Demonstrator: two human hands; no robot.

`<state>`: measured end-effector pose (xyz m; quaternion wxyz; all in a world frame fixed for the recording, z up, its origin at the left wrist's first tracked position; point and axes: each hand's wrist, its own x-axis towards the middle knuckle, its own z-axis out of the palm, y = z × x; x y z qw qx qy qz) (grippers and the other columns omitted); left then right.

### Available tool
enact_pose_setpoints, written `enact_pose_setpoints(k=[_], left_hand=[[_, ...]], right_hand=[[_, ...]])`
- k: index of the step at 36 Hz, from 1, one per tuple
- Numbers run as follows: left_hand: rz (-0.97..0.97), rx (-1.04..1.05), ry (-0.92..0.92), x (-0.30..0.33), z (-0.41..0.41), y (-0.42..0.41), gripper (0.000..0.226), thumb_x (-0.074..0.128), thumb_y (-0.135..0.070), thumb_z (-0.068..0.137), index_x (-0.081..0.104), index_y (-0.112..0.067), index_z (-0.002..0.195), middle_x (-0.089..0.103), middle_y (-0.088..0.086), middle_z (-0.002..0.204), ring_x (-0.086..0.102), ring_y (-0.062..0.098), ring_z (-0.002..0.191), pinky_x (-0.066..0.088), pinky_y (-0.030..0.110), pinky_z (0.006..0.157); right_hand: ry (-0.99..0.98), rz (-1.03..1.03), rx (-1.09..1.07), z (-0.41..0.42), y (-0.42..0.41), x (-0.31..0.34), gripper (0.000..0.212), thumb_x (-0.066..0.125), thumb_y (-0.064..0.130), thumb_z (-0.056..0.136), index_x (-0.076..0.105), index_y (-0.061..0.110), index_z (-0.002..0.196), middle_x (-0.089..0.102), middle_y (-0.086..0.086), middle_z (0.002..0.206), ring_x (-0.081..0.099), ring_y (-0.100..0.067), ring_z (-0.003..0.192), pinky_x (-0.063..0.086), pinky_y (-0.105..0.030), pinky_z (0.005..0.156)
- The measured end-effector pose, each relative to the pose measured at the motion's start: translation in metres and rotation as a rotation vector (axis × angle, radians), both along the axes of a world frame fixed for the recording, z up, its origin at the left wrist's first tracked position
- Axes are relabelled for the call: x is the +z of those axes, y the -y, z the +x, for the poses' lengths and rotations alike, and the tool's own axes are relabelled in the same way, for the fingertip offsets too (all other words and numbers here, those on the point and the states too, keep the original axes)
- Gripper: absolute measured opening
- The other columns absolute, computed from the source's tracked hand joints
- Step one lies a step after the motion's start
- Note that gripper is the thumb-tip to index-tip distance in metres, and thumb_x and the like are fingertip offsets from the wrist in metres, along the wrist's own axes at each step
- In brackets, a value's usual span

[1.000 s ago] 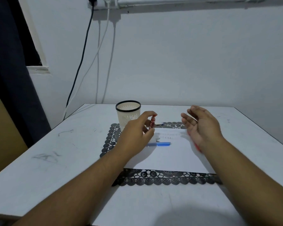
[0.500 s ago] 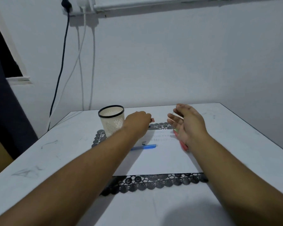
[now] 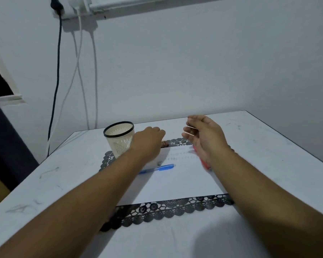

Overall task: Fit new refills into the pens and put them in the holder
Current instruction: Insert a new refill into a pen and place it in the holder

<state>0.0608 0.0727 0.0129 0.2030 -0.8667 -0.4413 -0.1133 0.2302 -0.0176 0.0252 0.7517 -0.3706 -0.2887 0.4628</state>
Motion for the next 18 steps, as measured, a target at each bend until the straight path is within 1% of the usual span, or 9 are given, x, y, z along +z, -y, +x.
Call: enact_pose_setpoints(k=[2, 5, 8, 10, 12, 14, 16, 18], left_hand=[[-0.021, -0.041, 0.081, 0.0, -0.014, 0.009, 0.029, 0.049, -0.016, 0.099, 0.064, -0.027, 0.121, 0.064, -0.007, 0.114, 0.059, 0.02, 0.106, 0.055, 0.04, 0.075], [-0.115, -0.082, 0.158, 0.001, -0.034, 0.024, 0.019, 0.051, -0.029, 0.1, 0.069, -0.031, 0.109, 0.066, -0.012, 0.103, 0.061, 0.013, 0.094, 0.056, 0.037, 0.075], [-0.249, -0.123, 0.17, 0.002, -0.052, 0.034, 0.012, 0.057, -0.037, 0.097, 0.068, -0.032, 0.098, 0.064, -0.015, 0.095, 0.058, 0.007, 0.087, 0.056, 0.036, 0.075], [-0.307, -0.181, 0.135, 0.0, -0.061, 0.039, 0.011, 0.059, -0.04, 0.096, 0.068, -0.033, 0.098, 0.061, -0.018, 0.095, 0.055, 0.003, 0.086, 0.053, 0.032, 0.074], [-0.311, -0.249, 0.117, -0.006, -0.07, 0.045, 0.012, 0.059, -0.042, 0.097, 0.067, -0.034, 0.102, 0.057, -0.02, 0.096, 0.052, 0.001, 0.089, 0.046, 0.026, 0.071], [-0.284, -0.276, 0.133, -0.013, -0.076, 0.049, 0.014, 0.057, -0.041, 0.097, 0.066, -0.035, 0.104, 0.056, -0.02, 0.098, 0.05, 0.002, 0.09, 0.043, 0.024, 0.069], [-0.261, -0.281, 0.13, -0.018, -0.079, 0.051, 0.015, 0.056, -0.04, 0.096, 0.066, -0.035, 0.106, 0.059, -0.019, 0.1, 0.051, 0.004, 0.092, 0.046, 0.027, 0.071], [-0.243, -0.274, 0.127, -0.02, -0.079, 0.053, 0.015, 0.055, -0.039, 0.096, 0.065, -0.035, 0.106, 0.061, -0.017, 0.099, 0.051, 0.004, 0.091, 0.05, 0.029, 0.072]], right_hand=[[0.039, -0.003, 0.002, -0.001, -0.001, -0.002, 0.009, 0.068, -0.001, 0.094, 0.071, 0.007, 0.092, 0.065, -0.007, 0.081, 0.063, -0.022, 0.073, 0.058, -0.032, 0.066], [0.141, -0.02, -0.018, -0.003, -0.001, -0.006, 0.008, 0.067, -0.001, 0.095, 0.07, 0.006, 0.092, 0.065, -0.009, 0.086, 0.065, -0.023, 0.076, 0.06, -0.033, 0.067], [0.257, -0.041, -0.036, -0.007, 0.0, -0.012, 0.006, 0.066, 0.0, 0.094, 0.07, 0.003, 0.098, 0.067, -0.013, 0.088, 0.07, -0.024, 0.077, 0.061, -0.032, 0.067], [0.306, -0.057, -0.038, -0.009, 0.001, -0.015, 0.01, 0.066, 0.0, 0.094, 0.069, 0.003, 0.103, 0.069, -0.012, 0.086, 0.072, -0.025, 0.076, 0.061, -0.032, 0.067], [0.341, -0.068, -0.027, -0.013, 0.002, -0.016, 0.011, 0.067, 0.001, 0.094, 0.069, 0.004, 0.104, 0.071, -0.011, 0.083, 0.072, -0.026, 0.075, 0.061, -0.032, 0.066], [0.358, -0.075, -0.022, -0.016, 0.002, -0.017, 0.011, 0.068, 0.001, 0.094, 0.069, 0.006, 0.104, 0.071, -0.012, 0.083, 0.072, -0.026, 0.072, 0.061, -0.033, 0.065], [0.368, -0.076, -0.016, -0.018, 0.002, -0.019, 0.01, 0.066, 0.001, 0.095, 0.068, 0.006, 0.104, 0.07, -0.013, 0.082, 0.071, -0.023, 0.068, 0.061, -0.033, 0.063], [0.39, -0.087, -0.014, -0.019, 0.002, -0.021, 0.01, 0.065, 0.002, 0.097, 0.067, 0.007, 0.104, 0.071, -0.012, 0.08, 0.07, -0.023, 0.067, 0.062, -0.035, 0.064]])
